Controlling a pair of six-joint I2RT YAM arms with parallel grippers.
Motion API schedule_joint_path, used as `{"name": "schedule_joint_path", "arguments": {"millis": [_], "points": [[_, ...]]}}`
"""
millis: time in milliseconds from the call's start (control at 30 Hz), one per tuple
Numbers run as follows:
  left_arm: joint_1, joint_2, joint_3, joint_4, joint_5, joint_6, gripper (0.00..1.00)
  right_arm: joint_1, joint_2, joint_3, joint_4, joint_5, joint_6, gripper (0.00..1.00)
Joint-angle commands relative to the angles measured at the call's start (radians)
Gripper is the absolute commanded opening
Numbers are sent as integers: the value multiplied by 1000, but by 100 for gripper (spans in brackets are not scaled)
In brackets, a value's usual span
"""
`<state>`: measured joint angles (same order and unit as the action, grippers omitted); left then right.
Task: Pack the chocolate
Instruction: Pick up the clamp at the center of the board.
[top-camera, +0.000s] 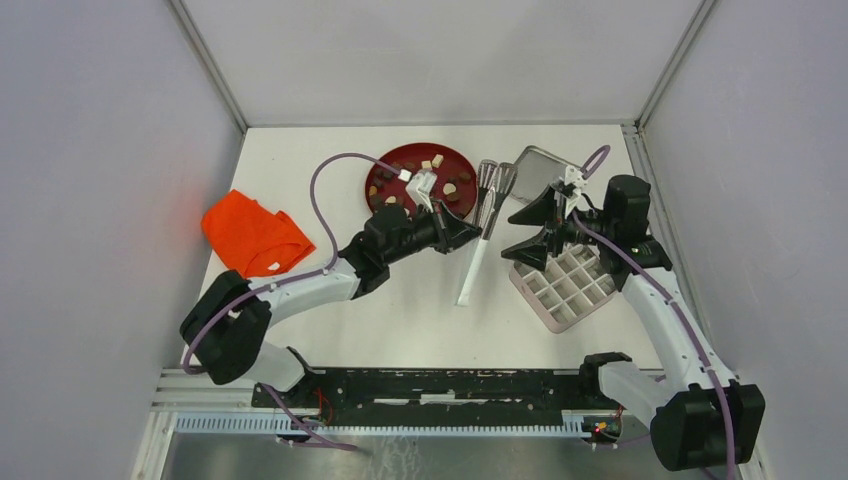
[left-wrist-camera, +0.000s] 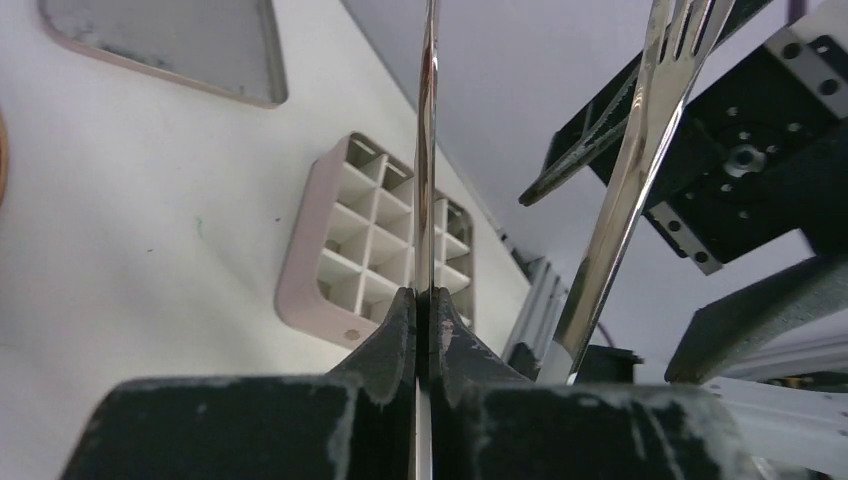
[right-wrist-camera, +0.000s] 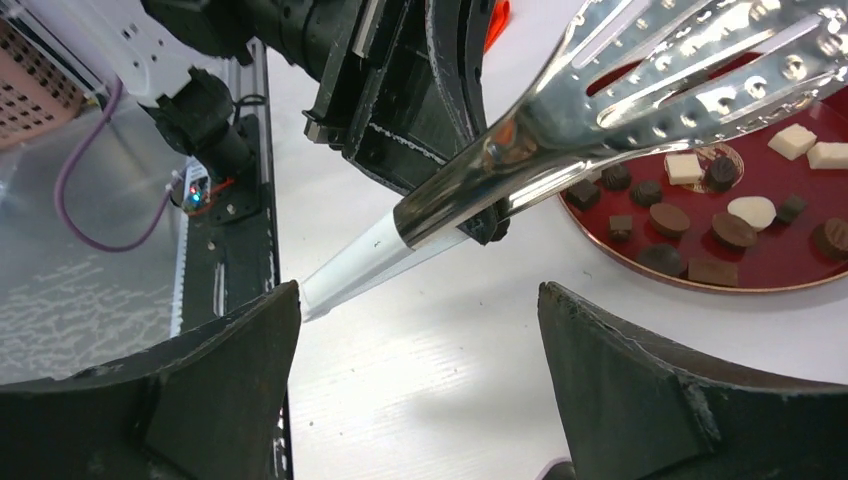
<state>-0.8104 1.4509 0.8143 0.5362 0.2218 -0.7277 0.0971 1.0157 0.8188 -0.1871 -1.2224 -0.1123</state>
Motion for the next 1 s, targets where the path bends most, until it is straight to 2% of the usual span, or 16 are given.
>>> {"name": "schedule_joint_path", "arguments": {"millis": [0, 167, 300, 567, 767, 900, 967], "points": [[35, -2, -13, 333, 178, -197, 2, 27, 8, 60, 237, -13, 288, 93], [41, 41, 12, 505, 242, -299, 2, 73, 32, 79, 434, 20, 570, 84], [41, 48, 47, 512, 265, -312, 2, 106, 50, 98, 602, 11, 772, 72], [40, 87, 66, 597, 310, -367, 2, 113, 62, 136, 602, 42, 811, 65], [39, 111, 74, 612, 311, -373, 2, 115, 55, 76, 650, 69, 850, 55], [33, 134, 86, 614, 309, -383, 2, 121, 52, 46, 691, 72, 864, 53], [30, 135, 89, 610, 302, -382, 2, 125, 54, 38, 704, 72, 868, 50]]}}
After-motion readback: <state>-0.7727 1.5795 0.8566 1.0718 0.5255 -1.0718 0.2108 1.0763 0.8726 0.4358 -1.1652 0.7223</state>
